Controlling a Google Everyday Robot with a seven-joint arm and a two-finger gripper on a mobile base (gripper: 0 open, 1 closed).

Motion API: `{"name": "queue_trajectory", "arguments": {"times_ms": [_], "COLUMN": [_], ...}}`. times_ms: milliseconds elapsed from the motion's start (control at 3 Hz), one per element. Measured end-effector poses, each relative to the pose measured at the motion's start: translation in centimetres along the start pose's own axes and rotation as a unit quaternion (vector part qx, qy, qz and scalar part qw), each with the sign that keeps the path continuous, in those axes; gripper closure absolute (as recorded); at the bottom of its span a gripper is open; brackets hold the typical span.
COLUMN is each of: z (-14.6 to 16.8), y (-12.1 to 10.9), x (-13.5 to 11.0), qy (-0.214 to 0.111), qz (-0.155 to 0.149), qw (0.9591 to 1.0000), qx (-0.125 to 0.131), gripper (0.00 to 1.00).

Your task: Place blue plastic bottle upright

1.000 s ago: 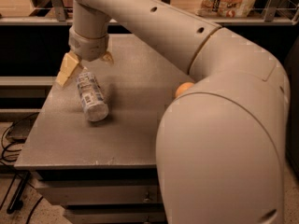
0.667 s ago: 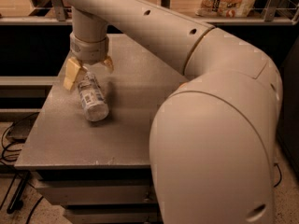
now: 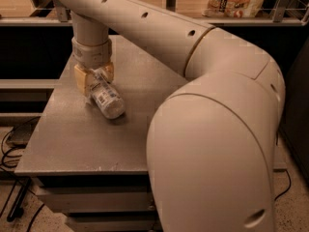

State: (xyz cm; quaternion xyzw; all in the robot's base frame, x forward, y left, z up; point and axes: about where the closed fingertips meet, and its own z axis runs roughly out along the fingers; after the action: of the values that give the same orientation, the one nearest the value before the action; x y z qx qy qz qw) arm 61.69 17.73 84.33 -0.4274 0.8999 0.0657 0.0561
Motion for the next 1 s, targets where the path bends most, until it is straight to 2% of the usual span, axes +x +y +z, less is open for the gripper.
{"name": "queue_trajectory", "arguments": {"times_ms": [333,667,1000], "z": [-2.0,-5.3,-8.0], "y": [0.1,0.4,1.0], "x": [-0.3,-0.6,-0.7], "qy": [-0.042,-0.122,-0.203], "qz": [-0.024,-0.081,-0.143], "qw": [0.9987,0.9879,0.9652], "qx": [-0.017,-0.049,-0.082], "gripper": [0.87,1.00,1.00]}}
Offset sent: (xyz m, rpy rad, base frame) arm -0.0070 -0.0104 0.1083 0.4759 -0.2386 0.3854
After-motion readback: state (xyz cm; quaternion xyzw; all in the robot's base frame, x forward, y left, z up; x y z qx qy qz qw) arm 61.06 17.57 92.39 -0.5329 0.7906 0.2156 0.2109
